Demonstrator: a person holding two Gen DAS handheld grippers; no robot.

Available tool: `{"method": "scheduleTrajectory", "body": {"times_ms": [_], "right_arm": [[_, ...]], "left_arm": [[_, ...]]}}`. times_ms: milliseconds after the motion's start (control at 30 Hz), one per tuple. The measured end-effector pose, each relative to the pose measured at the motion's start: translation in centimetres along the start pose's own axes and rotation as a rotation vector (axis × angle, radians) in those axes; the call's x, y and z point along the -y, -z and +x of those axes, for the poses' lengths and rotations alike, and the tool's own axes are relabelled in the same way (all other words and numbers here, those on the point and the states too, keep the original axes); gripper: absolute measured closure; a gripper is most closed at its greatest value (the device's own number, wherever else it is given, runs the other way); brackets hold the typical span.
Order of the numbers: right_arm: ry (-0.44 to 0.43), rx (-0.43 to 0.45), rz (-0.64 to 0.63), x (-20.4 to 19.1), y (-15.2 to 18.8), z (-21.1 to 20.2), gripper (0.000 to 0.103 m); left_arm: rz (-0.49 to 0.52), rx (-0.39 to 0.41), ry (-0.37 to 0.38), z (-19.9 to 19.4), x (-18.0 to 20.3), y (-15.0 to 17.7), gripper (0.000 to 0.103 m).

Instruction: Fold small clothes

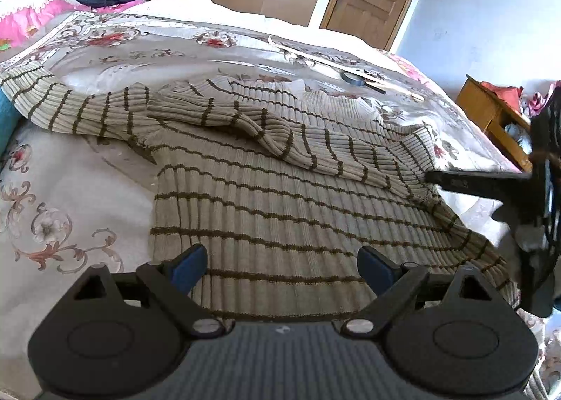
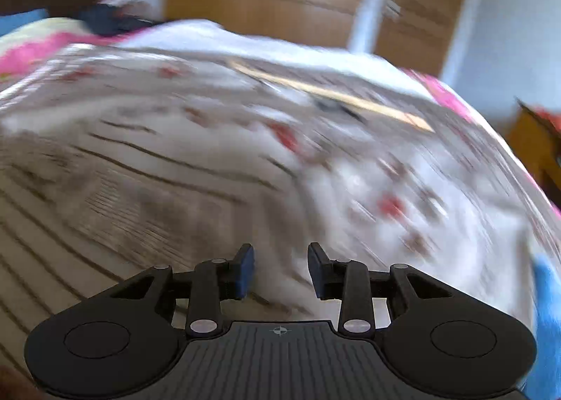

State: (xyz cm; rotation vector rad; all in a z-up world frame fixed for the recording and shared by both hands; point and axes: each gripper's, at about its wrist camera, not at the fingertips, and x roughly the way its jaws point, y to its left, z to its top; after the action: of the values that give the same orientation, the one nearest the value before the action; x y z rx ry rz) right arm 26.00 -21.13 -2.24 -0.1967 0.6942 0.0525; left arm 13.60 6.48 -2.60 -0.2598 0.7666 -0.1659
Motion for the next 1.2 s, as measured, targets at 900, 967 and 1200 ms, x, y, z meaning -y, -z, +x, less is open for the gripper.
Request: {"method": "scheduleTrajectory", "body": {"times_ms": [900, 967, 1200], "right_arm": [[0.008, -0.019, 0.123, 4.6, 3.2, -0.5, 0.092], [-0.036, -0.056, 0.178, 6.0, 3.7, -0.4, 0.087], [-0.004, -0.002, 0.085, 4.7, 2.7, -3.2, 0.083]], "left_arm": [[0.206, 0.11, -0.024, 3.3, 6.3, -3.9, 0.001], [0.234, 0.11, -0.043, 4.9, 6.8, -4.5, 0.001], [0.175, 0.007, -0.138, 7.8, 3.5, -4.2, 0.003]]}}
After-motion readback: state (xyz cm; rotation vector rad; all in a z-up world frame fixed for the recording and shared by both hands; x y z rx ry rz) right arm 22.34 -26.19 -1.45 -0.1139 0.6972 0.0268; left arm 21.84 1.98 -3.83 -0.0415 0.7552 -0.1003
